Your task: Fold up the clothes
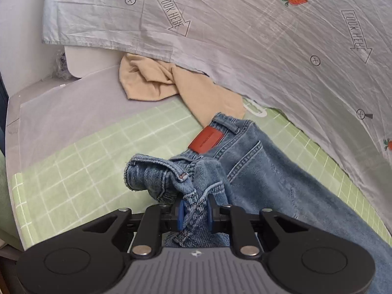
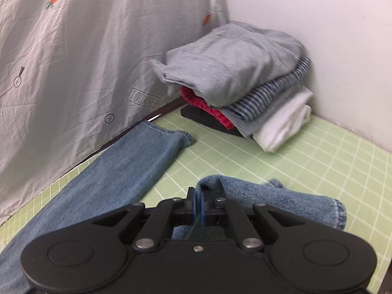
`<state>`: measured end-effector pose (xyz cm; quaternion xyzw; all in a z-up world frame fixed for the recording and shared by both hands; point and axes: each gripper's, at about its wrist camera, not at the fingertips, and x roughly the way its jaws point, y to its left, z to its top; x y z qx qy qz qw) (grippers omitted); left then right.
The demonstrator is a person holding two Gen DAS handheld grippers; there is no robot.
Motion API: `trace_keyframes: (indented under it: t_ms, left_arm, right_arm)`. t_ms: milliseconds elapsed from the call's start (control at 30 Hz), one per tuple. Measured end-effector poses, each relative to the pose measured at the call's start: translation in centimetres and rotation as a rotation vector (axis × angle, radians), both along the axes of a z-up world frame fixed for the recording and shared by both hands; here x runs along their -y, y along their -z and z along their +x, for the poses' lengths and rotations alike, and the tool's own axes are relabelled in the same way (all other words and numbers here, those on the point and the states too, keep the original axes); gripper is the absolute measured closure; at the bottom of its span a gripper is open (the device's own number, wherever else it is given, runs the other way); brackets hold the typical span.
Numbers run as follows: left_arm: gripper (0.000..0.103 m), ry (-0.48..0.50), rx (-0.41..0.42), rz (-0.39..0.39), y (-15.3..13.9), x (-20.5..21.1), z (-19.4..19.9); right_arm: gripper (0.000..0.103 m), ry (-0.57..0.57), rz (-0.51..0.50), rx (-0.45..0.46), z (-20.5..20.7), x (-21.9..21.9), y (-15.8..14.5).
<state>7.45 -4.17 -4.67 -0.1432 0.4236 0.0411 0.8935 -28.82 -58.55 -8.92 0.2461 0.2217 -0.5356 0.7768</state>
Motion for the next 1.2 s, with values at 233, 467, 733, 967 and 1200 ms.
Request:
trace_keyframes:
  t_ms: [233, 467, 733, 967, 1200]
  left_arm:
    - [0.070, 0.064, 0.101, 0.016, -1.1, 9.5, 15.1]
    - [0.014, 0.087, 0.005, 0.024, 1.3, 11.0, 12.5]
    - [0.014, 0.107, -0.190, 0.045, 7.1, 10.4, 7.4]
    - [0.006, 0.112, -0.173, 0.065, 8.7, 12.4, 8.1]
    - [0.000, 0.055, -0.168, 0.085, 9.5, 13.0, 8.6]
  right_arm:
    - [0.081, -0.212, -0.047, -0.070, 21.0, 12.2, 1.9]
    - [0.023, -0.154, -0.021, -0.033, 21.4, 10.3, 4.5]
    - [0.019, -0.041, 0.087, -0.152, 14.8, 8.3, 9.7]
    - [0.016, 0.009, 0.174, -0.026, 14.4, 10.0, 11.5]
    - [0.008, -0.002, 0.143, -0.054, 16.2, 10.1, 12.0]
